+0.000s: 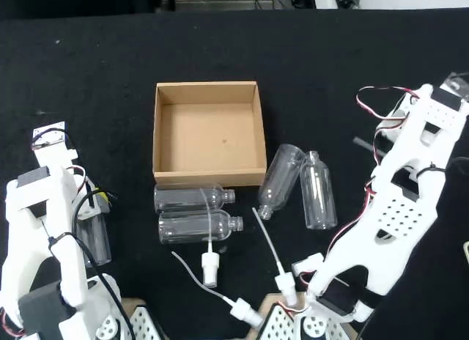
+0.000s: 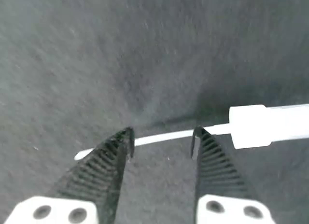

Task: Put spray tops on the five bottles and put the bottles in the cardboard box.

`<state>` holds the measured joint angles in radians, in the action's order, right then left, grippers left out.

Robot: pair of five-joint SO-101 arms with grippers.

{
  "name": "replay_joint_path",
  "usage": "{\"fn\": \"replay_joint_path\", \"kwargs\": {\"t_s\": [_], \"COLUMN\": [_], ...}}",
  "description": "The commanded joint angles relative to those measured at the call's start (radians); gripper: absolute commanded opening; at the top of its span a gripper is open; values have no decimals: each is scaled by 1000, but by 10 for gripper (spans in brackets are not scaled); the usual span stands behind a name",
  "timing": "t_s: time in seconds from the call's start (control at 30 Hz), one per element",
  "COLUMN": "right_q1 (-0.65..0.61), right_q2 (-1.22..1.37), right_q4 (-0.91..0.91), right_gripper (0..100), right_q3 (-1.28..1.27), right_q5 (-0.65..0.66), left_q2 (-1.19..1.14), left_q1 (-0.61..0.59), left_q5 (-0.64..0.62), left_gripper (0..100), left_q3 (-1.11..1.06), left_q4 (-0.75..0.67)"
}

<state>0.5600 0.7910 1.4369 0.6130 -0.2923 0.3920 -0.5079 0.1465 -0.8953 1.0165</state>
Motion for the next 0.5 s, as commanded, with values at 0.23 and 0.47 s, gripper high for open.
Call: {"fn": "replay_joint_path", "kwargs": {"t_s": [0.23,0.47], "right_q1": [3,106], "right_q2": [-35,-45], "right_q4": [262,324], "right_gripper": [177,177], "right_q3": [116,177], "right_q5": [269,365], "left_q2": [37,37], "left_q1": [7,7], "left_q5": [2,2], "left_gripper": [30,30], "left_q3": [15,15], "left_q4": [-12,-12]}}
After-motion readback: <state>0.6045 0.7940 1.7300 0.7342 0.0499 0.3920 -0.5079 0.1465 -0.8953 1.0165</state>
